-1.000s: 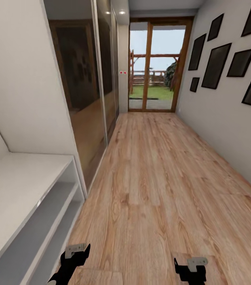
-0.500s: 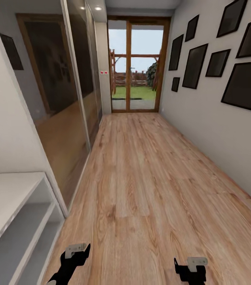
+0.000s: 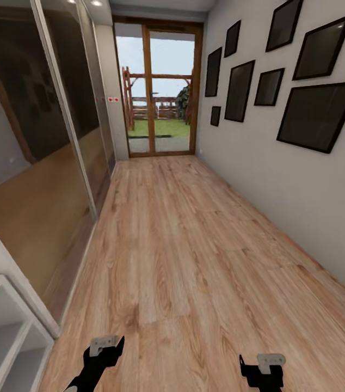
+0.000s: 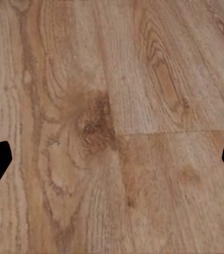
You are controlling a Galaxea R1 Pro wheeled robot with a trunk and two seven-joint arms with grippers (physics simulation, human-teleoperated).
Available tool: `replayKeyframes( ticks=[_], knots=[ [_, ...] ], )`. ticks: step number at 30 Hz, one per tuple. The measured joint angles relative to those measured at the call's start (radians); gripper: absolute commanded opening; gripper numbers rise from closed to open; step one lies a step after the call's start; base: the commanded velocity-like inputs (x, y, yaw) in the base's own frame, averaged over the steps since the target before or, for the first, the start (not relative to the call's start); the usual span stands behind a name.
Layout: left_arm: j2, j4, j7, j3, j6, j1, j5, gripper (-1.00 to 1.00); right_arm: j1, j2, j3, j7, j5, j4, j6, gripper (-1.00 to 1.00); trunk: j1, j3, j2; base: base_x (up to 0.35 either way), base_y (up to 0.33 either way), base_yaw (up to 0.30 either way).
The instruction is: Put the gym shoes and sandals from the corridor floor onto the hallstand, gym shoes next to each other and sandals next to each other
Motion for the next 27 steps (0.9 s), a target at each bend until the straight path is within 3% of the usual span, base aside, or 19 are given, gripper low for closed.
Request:
replayKeyframes(
  ticks=[24,27],
  knots=[
    [0.004,0.006,0.0,-0.004,-0.003,0.004,-0.004,1.0,0.0,0.0,-0.001,0.0,0.0,0.0,0.0,1.0,0.0,0.0,0.0,0.34,0.054,-0.264],
    [0.008,0.002,0.0,-0.001,-0.008,0.043,0.0,1.0,0.0,0.0,-0.001,0.0,0.0,0.0,0.0,1.0,0.0,0.0,0.0,0.324,0.007,-0.265]
  ],
)
